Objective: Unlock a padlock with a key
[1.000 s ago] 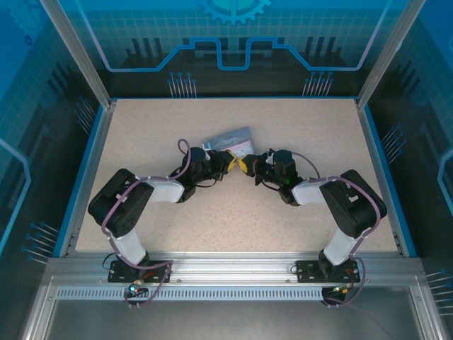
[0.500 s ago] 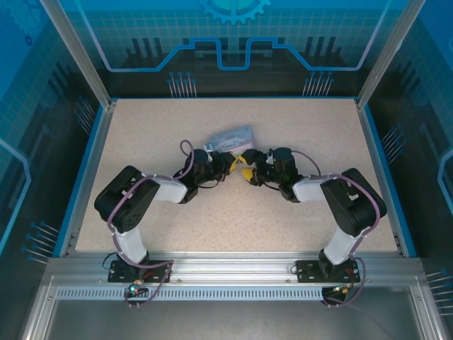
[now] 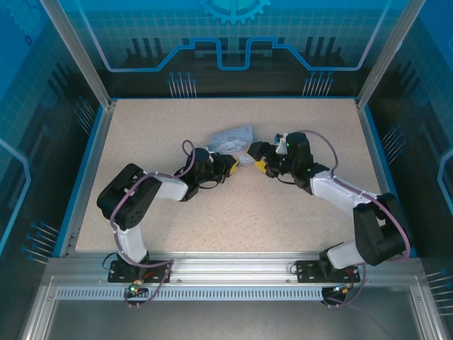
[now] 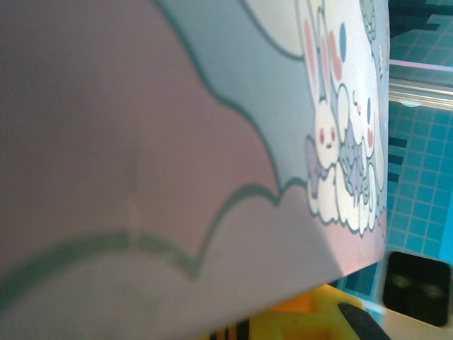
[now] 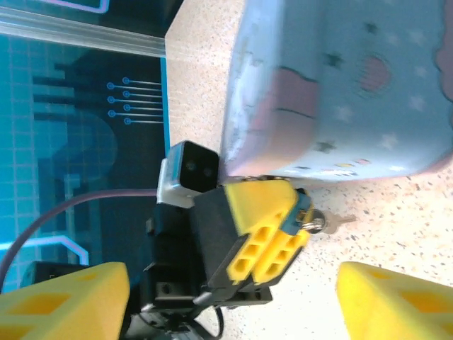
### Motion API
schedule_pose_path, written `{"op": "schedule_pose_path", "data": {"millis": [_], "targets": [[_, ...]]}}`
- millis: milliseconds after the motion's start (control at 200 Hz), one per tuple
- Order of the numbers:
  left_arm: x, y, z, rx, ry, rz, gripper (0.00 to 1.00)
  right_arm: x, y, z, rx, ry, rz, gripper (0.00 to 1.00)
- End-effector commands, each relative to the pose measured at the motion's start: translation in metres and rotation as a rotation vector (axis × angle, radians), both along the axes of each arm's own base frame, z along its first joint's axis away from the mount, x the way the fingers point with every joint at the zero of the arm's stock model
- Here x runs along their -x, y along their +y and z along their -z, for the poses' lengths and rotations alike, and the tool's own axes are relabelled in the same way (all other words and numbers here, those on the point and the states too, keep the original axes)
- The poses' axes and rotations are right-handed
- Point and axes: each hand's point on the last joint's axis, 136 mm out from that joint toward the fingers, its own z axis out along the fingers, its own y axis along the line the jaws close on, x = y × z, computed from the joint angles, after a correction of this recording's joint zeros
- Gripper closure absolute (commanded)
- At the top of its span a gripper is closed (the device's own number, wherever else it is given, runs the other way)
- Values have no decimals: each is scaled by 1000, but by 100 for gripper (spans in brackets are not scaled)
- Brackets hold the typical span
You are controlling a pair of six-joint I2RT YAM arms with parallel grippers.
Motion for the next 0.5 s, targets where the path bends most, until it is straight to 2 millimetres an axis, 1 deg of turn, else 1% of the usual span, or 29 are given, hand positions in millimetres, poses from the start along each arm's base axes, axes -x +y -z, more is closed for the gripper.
{"op": "schedule_pose_path", "data": {"millis": [0, 35, 85, 110, 155, 240, 330, 410, 495], "targets": [[-4, -4, -16, 2, -19, 46, 100, 19, -5, 2, 263, -123, -207, 36], [-3, -3, -15, -5, -7, 52, 100, 21, -3, -2, 309, -161, -250, 39], [-1, -3, -15, -15, 10, 60, 100, 22, 0, -5, 388, -216, -312, 46], [-1, -3, -15, -21, 19, 66, 100, 24, 0, -5, 435, -231, -332, 47], [1, -3, -14, -35, 40, 73, 100, 25, 2, -4, 504, -263, -373, 54], [3, -2, -17, -55, 63, 87, 100, 26, 6, -2, 604, -303, -424, 61], [4, -4, -21, -73, 84, 110, 100, 30, 13, 4, 680, -343, -478, 62], [5, -6, -24, -80, 100, 129, 100, 30, 13, 15, 755, -349, -496, 60], [6, -8, -27, -81, 115, 143, 100, 29, 15, 26, 796, -353, -505, 56]]}}
